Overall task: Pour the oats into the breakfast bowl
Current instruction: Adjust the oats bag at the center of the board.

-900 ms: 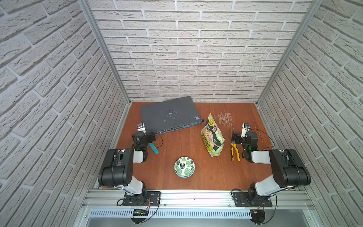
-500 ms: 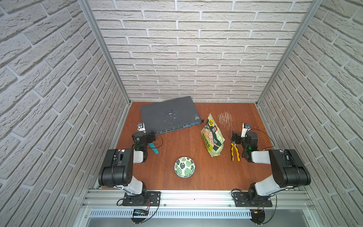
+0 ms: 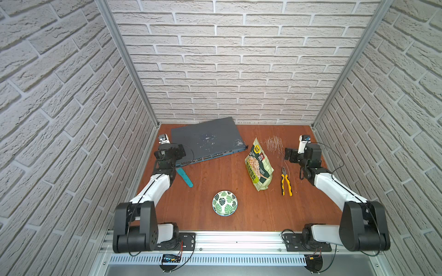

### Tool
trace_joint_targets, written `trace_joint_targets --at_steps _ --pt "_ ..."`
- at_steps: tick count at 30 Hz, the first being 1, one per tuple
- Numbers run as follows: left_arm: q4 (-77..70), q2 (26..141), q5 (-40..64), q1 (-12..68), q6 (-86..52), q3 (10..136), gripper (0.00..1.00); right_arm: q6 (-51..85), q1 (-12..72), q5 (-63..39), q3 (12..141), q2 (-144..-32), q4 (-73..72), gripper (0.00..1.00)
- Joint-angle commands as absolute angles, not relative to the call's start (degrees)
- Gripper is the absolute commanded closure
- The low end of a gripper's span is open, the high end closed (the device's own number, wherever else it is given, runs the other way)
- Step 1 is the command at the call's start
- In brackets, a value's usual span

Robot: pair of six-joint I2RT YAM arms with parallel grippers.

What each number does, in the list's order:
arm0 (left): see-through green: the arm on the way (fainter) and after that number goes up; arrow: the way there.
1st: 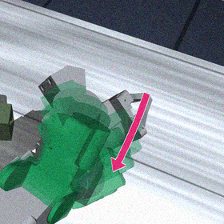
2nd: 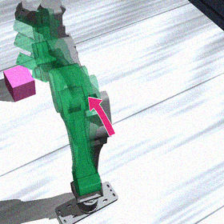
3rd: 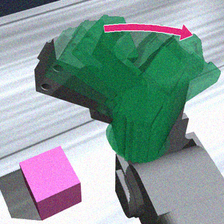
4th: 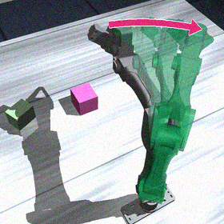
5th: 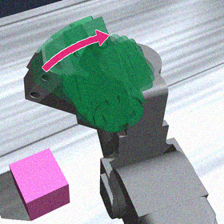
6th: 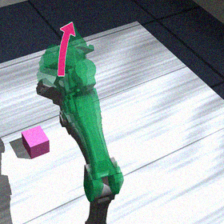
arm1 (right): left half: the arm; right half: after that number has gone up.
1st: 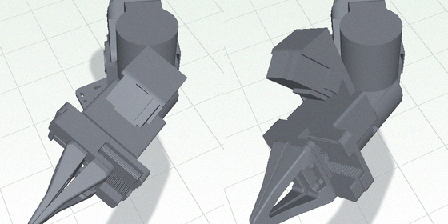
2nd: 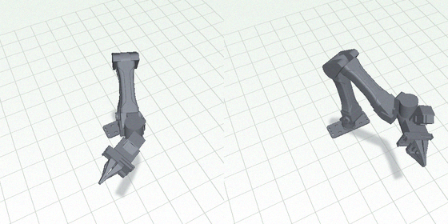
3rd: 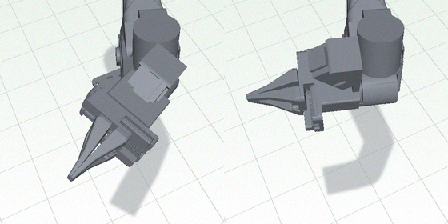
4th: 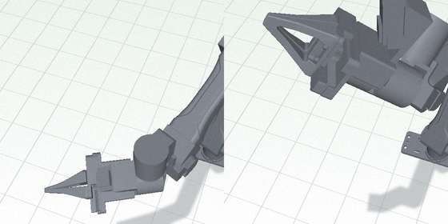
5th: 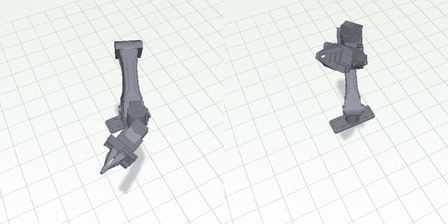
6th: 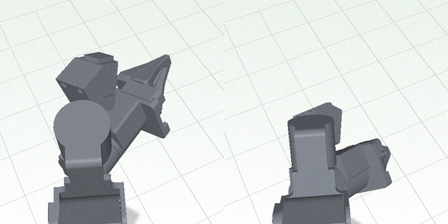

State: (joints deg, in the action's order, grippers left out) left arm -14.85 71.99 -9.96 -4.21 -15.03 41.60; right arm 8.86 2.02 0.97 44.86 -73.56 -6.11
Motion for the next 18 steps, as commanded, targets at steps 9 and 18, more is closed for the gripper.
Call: trace_joint_targets --at_steps 9,18 --pt "11.0 64.5 -1.1 9.3 -30.4 49.4 0.02 13.6 9.2 -18.5 69.5 -68.3 47.2 0.02" --pt "9.4 72.2 -1.0 20.4 -28.9 54.1 0.02 9.6 24.0 -10.4 85.6 -79.5 65.2 0.15"
